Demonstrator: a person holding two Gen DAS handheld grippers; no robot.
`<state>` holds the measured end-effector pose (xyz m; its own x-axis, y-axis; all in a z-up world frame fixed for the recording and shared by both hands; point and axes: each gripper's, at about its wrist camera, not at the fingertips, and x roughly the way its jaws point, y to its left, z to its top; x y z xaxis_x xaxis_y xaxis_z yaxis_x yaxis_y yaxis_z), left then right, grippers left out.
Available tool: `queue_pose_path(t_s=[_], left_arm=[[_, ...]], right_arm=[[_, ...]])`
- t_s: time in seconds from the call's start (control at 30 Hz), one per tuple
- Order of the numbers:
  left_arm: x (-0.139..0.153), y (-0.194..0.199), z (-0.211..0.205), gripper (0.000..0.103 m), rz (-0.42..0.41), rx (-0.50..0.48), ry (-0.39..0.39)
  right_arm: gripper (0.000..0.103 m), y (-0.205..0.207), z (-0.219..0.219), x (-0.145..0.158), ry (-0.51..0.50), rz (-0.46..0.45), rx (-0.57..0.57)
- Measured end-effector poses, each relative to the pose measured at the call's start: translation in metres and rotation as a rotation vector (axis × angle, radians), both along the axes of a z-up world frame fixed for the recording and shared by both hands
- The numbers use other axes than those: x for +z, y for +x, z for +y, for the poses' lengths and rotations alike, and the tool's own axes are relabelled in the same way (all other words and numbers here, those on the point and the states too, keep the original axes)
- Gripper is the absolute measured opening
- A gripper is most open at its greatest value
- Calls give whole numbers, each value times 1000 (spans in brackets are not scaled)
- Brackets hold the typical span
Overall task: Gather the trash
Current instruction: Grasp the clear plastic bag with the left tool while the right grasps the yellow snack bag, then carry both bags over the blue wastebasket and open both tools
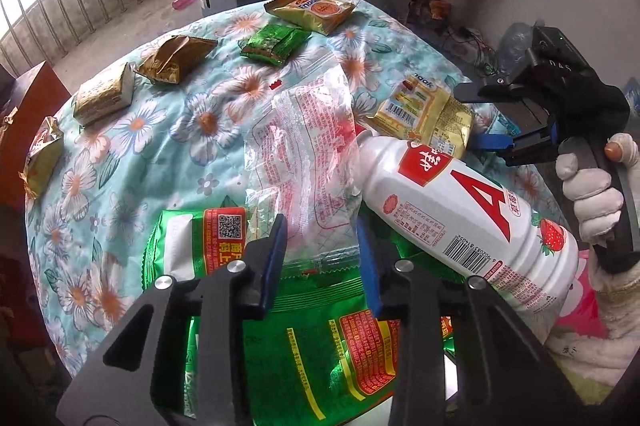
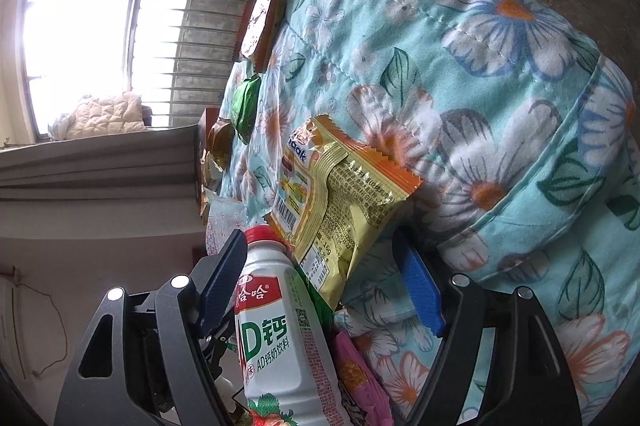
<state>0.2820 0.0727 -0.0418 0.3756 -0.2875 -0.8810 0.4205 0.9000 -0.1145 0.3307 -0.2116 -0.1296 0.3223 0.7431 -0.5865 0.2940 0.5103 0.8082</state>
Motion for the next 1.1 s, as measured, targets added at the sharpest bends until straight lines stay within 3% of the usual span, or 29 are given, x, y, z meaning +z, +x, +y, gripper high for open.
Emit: queue_pose_path(t_s=[0.33, 0.37, 0.6, 0.8, 1.1], left_arm=[[15, -13, 16, 29, -76, 61, -23], [16, -14, 18, 20, -79, 68, -26], [18, -15, 32, 20, -85, 113, -66], [26, -20, 41, 20, -122, 145, -86], [43, -30, 58, 19, -185, 198, -140]], right_arm=[[46, -1, -7, -11, -27, 11, -29], [43, -2, -7, -12, -30, 12, -35], [17, -7, -18, -21, -25, 17, -66], [8, -12, -31, -22, 3, -15, -92], [6, -16, -47, 7, -3, -107, -122]])
